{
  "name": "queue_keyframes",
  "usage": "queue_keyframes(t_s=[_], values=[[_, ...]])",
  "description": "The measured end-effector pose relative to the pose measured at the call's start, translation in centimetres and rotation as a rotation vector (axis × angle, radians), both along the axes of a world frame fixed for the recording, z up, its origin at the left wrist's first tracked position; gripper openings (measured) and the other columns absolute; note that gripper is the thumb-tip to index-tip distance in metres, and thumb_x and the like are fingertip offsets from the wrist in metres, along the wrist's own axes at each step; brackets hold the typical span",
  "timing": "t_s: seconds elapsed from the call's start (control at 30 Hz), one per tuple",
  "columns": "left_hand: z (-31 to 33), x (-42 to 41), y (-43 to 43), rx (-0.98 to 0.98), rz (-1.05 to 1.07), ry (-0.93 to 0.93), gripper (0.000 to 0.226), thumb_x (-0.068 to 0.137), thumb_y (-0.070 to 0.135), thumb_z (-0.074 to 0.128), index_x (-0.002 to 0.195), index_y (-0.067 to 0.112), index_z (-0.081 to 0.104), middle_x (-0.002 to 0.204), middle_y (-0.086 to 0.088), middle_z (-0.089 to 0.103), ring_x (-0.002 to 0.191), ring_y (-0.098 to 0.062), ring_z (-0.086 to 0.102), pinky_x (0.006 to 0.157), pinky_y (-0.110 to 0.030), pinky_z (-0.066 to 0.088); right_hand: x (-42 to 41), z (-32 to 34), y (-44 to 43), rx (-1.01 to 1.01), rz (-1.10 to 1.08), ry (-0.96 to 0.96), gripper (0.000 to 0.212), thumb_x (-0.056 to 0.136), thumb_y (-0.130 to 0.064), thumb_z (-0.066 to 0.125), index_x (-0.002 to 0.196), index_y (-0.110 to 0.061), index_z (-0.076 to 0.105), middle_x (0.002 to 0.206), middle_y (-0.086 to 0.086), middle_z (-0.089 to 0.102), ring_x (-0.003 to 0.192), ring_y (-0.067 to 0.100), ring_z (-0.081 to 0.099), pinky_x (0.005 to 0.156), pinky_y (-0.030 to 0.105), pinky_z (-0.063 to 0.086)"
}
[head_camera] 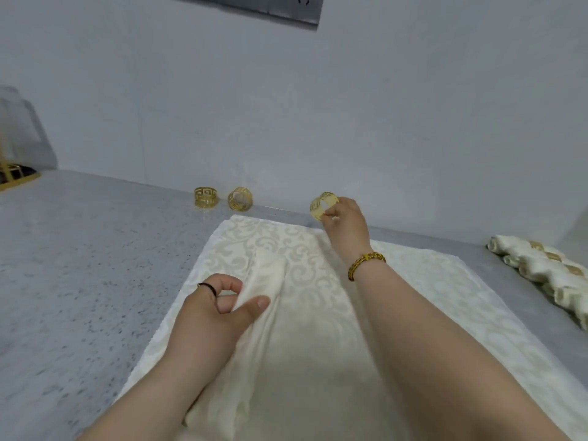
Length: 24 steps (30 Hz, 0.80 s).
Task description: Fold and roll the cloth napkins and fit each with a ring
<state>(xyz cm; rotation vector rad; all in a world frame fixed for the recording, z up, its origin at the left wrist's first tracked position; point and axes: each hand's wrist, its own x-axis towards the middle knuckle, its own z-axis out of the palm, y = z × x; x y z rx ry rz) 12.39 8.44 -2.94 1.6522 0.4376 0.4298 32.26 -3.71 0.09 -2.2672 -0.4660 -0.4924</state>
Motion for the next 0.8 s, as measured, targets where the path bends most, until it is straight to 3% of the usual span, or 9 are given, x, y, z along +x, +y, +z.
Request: queue_keyframes(t_s=[0.07,0.17,0.23,0.3,0.43,0.57,0.73,0.8], values=[[0.2,-0.1,0.1,0.012,0.006,0.003,0.022,0.077,0.019,0.071,0.076,0.021,0.049,0.075,-0.006,0.060,0.051,-0.020,0.043,0.034,-0.014,0.033,-3.0,0.8,-0.8,0.117,0.081,0.067,0.011,0.087,-0.004,0.053,0.089,0.000,0.063,0.114,0.008,0.055,0.110,0.021,0.047,0.073,0.006,0.027],[1.2,-0.8,-0.4,0.112,-0.025,0.005,0.024,0.078,0.020,0.070,0.074,0.025,0.046,0.076,0.001,0.054,0.052,-0.016,0.043,0.036,-0.011,0.033,-9.1,1.3,-3.5,0.267,0.162,0.236,0.026,0.085,-0.005,0.058,0.063,-0.018,0.054,0.078,-0.005,0.053,0.080,0.013,0.049,0.065,0.004,0.037],[1.9,-1.8,-1.2,0.176,-0.087,0.004,0.025,0.078,0.020,0.070,0.074,0.027,0.046,0.077,0.004,0.053,0.056,-0.015,0.045,0.040,-0.010,0.034,-13.1,1.1,-6.0,0.389,0.191,0.357,0.023,0.083,-0.004,0.060,0.064,-0.016,0.054,0.082,0.000,0.057,0.074,0.013,0.052,0.078,0.019,0.048],[2.2,-2.6,-1.6,0.241,-0.206,0.014,0.024,0.077,0.018,0.070,0.076,0.026,0.047,0.078,-0.004,0.057,0.058,-0.017,0.045,0.049,-0.020,0.036,-16.3,0.9,-8.0,0.495,0.221,0.487,0.019,0.083,-0.003,0.061,0.069,-0.013,0.055,0.092,0.004,0.058,0.072,0.013,0.057,0.081,0.029,0.053],[3.4,-4.5,-3.2,0.359,-0.359,0.039,0.019,0.078,0.016,0.069,0.081,0.020,0.050,0.072,-0.007,0.052,0.060,-0.017,0.043,0.056,-0.026,0.032,-20.8,0.6,-11.6,0.732,0.253,0.613,0.018,0.083,0.000,0.060,0.085,-0.015,0.050,0.107,0.010,0.054,0.076,0.012,0.060,0.068,0.019,0.055],[5.5,-5.1,-5.7,0.398,-0.418,-0.005,0.025,0.081,0.012,0.066,0.084,0.030,0.049,0.055,0.011,0.063,0.051,0.001,0.055,0.048,-0.007,0.039,-22.5,-1.0,-13.1,0.996,0.299,0.699,0.035,0.083,0.003,0.057,0.110,-0.016,0.045,0.110,0.012,0.056,0.081,0.014,0.061,0.068,0.020,0.056],[5.4,-5.4,-8.6,0.313,-0.379,-0.105,0.031,0.081,0.011,0.065,0.084,0.039,0.051,0.075,-0.009,0.058,0.067,-0.016,0.057,0.058,-0.018,0.041,-22.4,-0.8,-13.8,1.139,0.426,0.718,0.034,0.082,-0.001,0.059,0.115,-0.006,0.051,0.103,0.011,0.063,0.077,0.010,0.068,0.066,0.019,0.055],[4.6,-5.5,-9.1,0.290,-0.403,-0.095,0.031,0.080,0.009,0.066,0.084,0.037,0.053,0.070,-0.005,0.064,0.065,-0.015,0.059,0.058,-0.018,0.043,-22.0,-0.7,-14.3,1.162,0.464,0.711,0.042,0.077,-0.003,0.065,0.116,-0.005,0.051,0.103,0.011,0.064,0.078,0.011,0.068,0.066,0.020,0.055]])
